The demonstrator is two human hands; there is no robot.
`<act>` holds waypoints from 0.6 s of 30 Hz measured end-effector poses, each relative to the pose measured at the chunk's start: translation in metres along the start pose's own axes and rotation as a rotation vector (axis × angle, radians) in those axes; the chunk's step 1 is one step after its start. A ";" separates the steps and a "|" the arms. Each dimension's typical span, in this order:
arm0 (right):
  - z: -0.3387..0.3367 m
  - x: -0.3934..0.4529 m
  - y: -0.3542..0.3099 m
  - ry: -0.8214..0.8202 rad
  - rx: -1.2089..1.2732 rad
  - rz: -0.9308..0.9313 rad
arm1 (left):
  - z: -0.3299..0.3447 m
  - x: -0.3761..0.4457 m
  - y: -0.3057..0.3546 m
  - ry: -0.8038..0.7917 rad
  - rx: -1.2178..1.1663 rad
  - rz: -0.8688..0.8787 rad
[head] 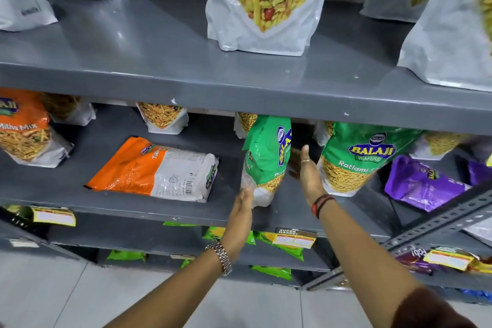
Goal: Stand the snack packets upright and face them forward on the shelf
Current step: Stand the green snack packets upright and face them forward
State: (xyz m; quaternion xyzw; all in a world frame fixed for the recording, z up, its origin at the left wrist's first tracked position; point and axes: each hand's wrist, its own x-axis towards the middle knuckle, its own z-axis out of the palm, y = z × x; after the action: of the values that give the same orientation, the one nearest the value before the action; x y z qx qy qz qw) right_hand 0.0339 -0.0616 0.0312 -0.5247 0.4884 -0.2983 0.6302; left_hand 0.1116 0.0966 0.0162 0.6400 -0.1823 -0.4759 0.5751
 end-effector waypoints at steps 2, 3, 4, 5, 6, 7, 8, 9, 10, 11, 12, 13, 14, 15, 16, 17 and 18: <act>0.006 0.009 -0.007 -0.116 0.016 0.047 | 0.007 0.002 0.000 -0.008 -0.004 0.005; 0.009 0.011 -0.008 -0.152 0.035 0.058 | 0.009 0.006 0.001 0.002 -0.016 0.001; 0.011 0.010 -0.007 -0.164 0.045 0.061 | 0.009 0.010 0.002 0.010 -0.039 -0.024; 0.012 0.008 -0.006 -0.165 0.051 0.053 | 0.009 0.013 0.005 0.016 -0.043 -0.034; 0.011 0.004 -0.004 -0.159 0.054 0.045 | 0.009 0.016 0.008 0.024 -0.060 -0.036; 0.009 0.001 -0.002 -0.151 0.056 0.041 | 0.008 0.017 0.013 0.036 -0.068 -0.025; 0.005 -0.003 0.001 -0.147 0.056 0.041 | 0.007 0.019 0.019 0.044 -0.092 -0.019; 0.001 -0.007 0.004 -0.145 0.055 0.042 | 0.006 0.021 0.025 0.040 -0.098 0.001; -0.004 -0.011 0.007 -0.146 0.059 0.043 | 0.006 0.023 0.030 0.039 -0.118 0.016; -0.009 -0.016 0.011 -0.150 0.065 0.041 | 0.007 0.023 0.038 0.052 -0.131 0.038; -0.013 -0.022 0.013 -0.153 0.071 0.032 | 0.008 0.022 0.044 0.076 -0.157 0.051; -0.016 -0.028 0.016 -0.156 0.078 0.027 | 0.010 0.021 0.051 0.099 -0.186 0.060; -0.019 -0.032 0.019 -0.160 0.086 0.022 | 0.011 0.024 0.054 0.110 -0.204 0.060; -0.021 -0.035 0.023 -0.168 0.093 0.019 | 0.012 0.028 0.057 0.082 -0.180 0.057; -0.022 -0.037 0.026 -0.171 0.093 0.020 | 0.013 0.034 0.059 0.050 -0.150 0.049; -0.023 -0.038 0.027 -0.174 0.093 0.022 | 0.013 0.039 0.059 0.043 -0.128 0.042; -0.024 -0.039 0.028 -0.176 0.090 0.028 | 0.012 0.044 0.060 0.047 -0.131 0.021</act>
State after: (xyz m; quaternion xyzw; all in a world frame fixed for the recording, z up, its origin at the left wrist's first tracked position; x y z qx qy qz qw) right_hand -0.0055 -0.0278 0.0167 -0.5132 0.4245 -0.2637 0.6978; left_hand 0.1416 0.0390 0.0544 0.6099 -0.1440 -0.4657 0.6248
